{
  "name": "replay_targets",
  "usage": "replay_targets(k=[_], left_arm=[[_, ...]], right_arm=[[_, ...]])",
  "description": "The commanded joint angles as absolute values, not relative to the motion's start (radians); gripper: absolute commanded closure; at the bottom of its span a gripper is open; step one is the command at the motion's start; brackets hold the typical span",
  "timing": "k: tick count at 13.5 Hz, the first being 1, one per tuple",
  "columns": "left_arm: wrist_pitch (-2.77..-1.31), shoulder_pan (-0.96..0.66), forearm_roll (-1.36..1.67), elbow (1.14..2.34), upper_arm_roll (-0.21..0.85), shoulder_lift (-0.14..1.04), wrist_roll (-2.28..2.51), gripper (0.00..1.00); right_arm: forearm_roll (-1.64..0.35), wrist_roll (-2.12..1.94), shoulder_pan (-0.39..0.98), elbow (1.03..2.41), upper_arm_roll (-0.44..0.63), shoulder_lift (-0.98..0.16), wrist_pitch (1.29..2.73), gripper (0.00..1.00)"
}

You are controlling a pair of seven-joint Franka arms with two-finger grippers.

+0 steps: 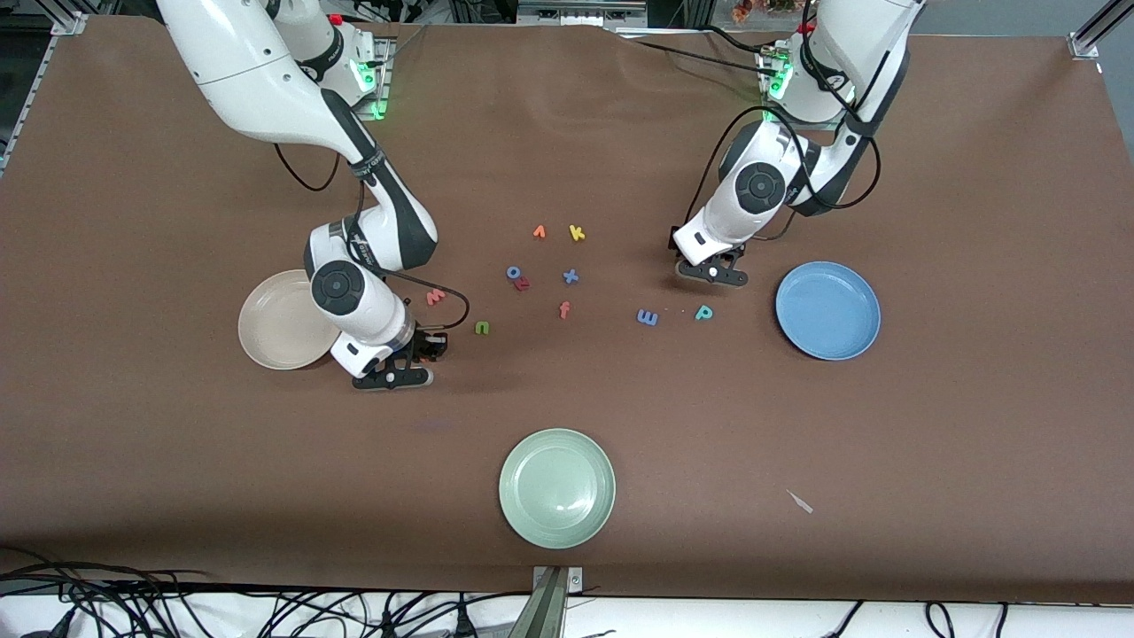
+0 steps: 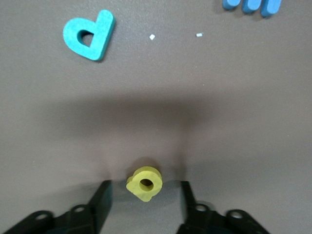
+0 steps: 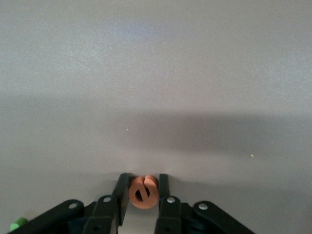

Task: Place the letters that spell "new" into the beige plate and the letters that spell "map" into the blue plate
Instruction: 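Carry the orange e to the white plate while the left gripper carries the yellow letter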

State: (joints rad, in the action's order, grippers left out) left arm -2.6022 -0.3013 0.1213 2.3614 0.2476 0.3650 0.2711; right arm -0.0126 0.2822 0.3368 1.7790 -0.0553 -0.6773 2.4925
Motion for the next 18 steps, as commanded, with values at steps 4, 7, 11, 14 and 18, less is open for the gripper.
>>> replay_targets(k=[4,7,11,14,18], left_arm=[[-2.62,-0.316,0.14,2.365,0.239,0.365,0.275,0.84],[-2.615,-0.314,0.137,2.365,0.239,0.359,0.273,0.87],[-2.525,-0.22,0.13,2.367,0.238,0.24,0.258,0.87],[-2.439,-0.057,0.129,2.368,0.238,0.167,0.102,0.87],[-2.444,0.093,0.111,2.367,0.212,0.19,-0.173,0.87]], right_arm=[[-0.034,0.24,0.316,1.681,-0.06,-0.657,2.261,0.75],[-0.034,0.169,0.301,1.728,-0.032,-0.603,2.209,0.75],[-0.035,-0.016,0.301,1.891,0.07,-0.476,2.224,0.75],[-0.037,-0.115,0.301,1.976,0.149,-0.407,2.224,0.75],[-0.04,-0.184,0.301,2.13,0.202,-0.379,2.398,0.72]])
